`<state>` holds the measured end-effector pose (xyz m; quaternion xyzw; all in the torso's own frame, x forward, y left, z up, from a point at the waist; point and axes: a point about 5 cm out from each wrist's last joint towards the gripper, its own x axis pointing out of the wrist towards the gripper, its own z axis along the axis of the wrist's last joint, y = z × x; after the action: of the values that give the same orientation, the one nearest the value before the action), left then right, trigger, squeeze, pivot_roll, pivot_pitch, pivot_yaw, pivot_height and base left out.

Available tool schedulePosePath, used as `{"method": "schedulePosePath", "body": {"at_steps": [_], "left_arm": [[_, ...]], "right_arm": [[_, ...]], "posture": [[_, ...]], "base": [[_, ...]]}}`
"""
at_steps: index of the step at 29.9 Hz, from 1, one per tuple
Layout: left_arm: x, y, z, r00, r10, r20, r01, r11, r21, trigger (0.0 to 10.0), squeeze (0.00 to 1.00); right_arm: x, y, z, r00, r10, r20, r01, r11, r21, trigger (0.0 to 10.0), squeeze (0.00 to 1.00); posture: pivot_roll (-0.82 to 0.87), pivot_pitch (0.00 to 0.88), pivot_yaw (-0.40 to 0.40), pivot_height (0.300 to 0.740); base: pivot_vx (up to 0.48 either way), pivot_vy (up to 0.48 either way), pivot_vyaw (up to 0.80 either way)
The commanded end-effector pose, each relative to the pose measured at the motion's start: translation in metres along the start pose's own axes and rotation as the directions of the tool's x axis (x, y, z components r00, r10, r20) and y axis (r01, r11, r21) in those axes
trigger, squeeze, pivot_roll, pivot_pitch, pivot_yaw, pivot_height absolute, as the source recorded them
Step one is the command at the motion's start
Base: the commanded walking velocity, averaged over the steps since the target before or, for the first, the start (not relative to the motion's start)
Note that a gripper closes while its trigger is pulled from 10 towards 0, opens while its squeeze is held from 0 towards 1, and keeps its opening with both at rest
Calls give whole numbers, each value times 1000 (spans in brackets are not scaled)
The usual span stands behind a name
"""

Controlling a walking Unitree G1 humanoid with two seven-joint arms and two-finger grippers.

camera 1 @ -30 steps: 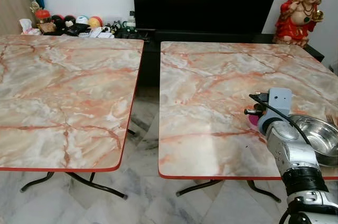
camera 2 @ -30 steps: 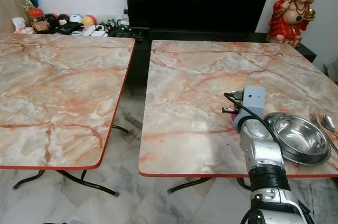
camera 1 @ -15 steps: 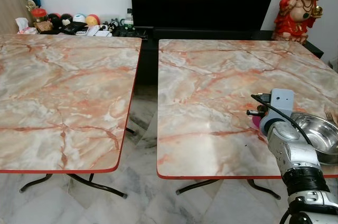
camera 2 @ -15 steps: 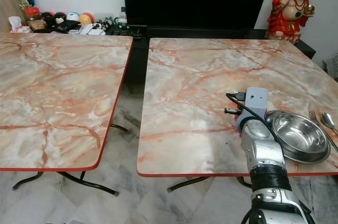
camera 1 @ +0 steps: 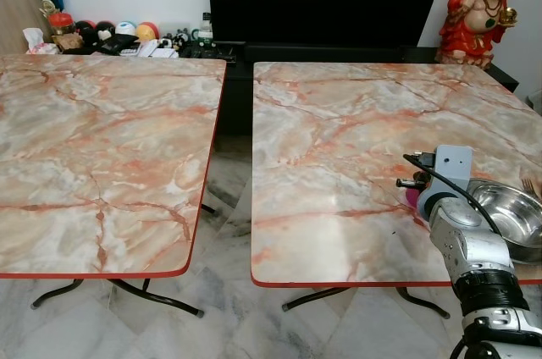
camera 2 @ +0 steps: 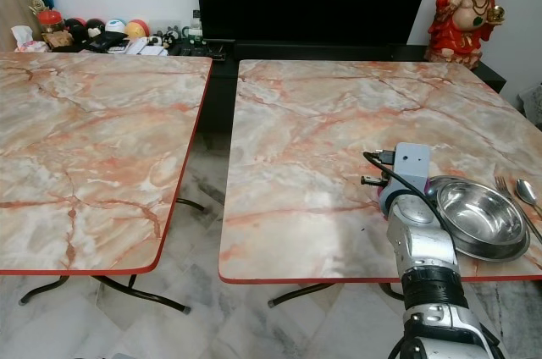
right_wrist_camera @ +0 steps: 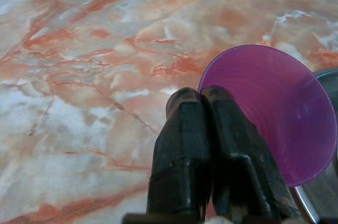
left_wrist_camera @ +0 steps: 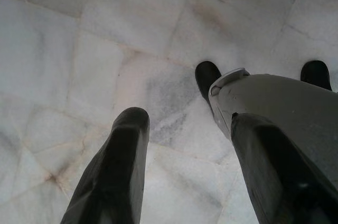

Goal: Setting the table

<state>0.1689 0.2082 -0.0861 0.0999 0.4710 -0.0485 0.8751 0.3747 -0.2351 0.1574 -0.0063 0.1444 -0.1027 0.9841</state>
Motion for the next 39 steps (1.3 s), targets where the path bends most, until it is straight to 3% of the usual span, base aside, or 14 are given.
{"method": "schedulePosePath", "body": {"at_steps": [1, 30, 31, 39], "left_arm": [[-1, 1, -5, 1000, 3, -24, -3, 1000, -4, 10000, 0], [-1, 1, -6, 1000, 10, -24, -10, 1000, -3, 10000, 0], [-1, 1, -6, 1000, 11, -24, -11, 1000, -3, 10000, 0], [-1, 1, -5, 1000, 16, -22, -16, 1000, -1, 10000, 0]], "right_arm": [[0, -4, -1, 1000, -7, -3, 7, 1000, 9, 10000, 0], [0, -4, 1, 1000, 1, 7, -1, 1000, 11, 10000, 31], [0, -3, 2, 1000, 1, 9, -1, 1000, 12, 10000, 412], [-1, -2, 4, 1000, 4, 24, -4, 1000, 14, 10000, 400]], "posture": [[-33, 78, -6, 740], [-33, 79, -10, 740], [-33, 79, -10, 740], [-31, 79, -12, 740]], "base": [[0, 0, 0], [0, 0, 0], [0, 0, 0], [0, 0, 0]]}}
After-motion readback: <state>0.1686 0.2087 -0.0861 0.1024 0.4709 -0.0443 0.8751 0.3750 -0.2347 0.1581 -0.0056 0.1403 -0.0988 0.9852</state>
